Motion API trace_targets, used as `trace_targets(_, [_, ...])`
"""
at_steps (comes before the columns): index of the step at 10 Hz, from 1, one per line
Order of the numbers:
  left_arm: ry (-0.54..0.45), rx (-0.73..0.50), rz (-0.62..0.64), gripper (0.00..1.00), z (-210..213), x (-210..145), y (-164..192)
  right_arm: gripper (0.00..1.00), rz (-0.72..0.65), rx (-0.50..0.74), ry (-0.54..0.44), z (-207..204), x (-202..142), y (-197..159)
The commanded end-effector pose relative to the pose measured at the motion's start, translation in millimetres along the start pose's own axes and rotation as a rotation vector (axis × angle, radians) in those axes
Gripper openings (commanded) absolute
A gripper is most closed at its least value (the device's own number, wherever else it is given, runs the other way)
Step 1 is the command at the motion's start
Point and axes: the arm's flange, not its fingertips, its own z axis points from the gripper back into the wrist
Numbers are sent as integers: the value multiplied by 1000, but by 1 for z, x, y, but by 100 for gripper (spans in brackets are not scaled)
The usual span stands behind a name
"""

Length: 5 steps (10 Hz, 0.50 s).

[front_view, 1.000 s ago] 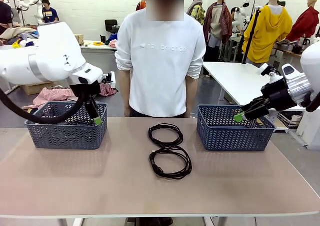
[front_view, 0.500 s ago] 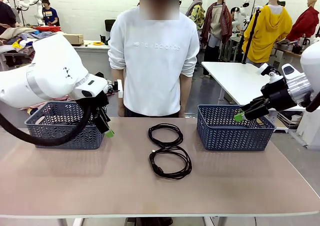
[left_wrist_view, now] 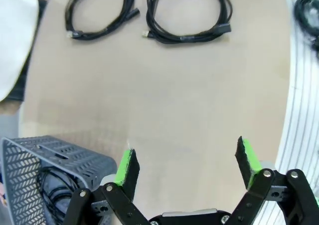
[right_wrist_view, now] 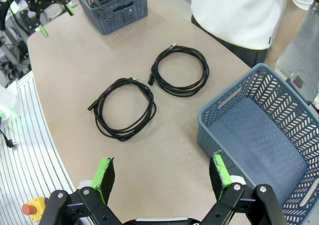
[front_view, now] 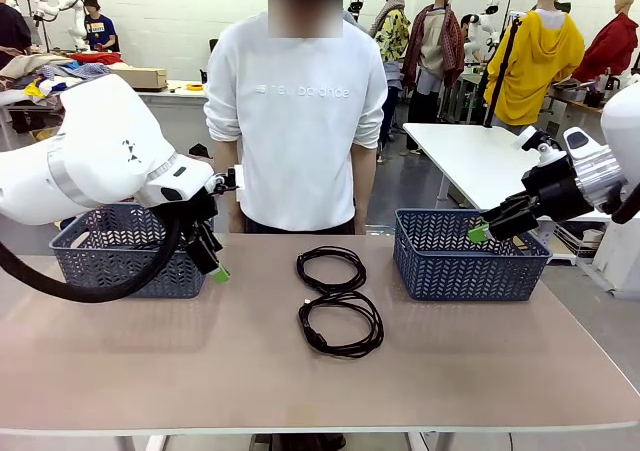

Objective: Organize the cables according to human instructions.
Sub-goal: Pick up a bundle of cables and place it in the basket indicated by the human.

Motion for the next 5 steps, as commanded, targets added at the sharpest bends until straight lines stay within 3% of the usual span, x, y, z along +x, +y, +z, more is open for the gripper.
trace_targets(1, [5,6,-6,100,0,1,-1,100,18,13,-33,-2,1,-3])
trace_targets(5, [5,6,-6,100,0,1,-1,100,18,13,-33,-2,1,-3])
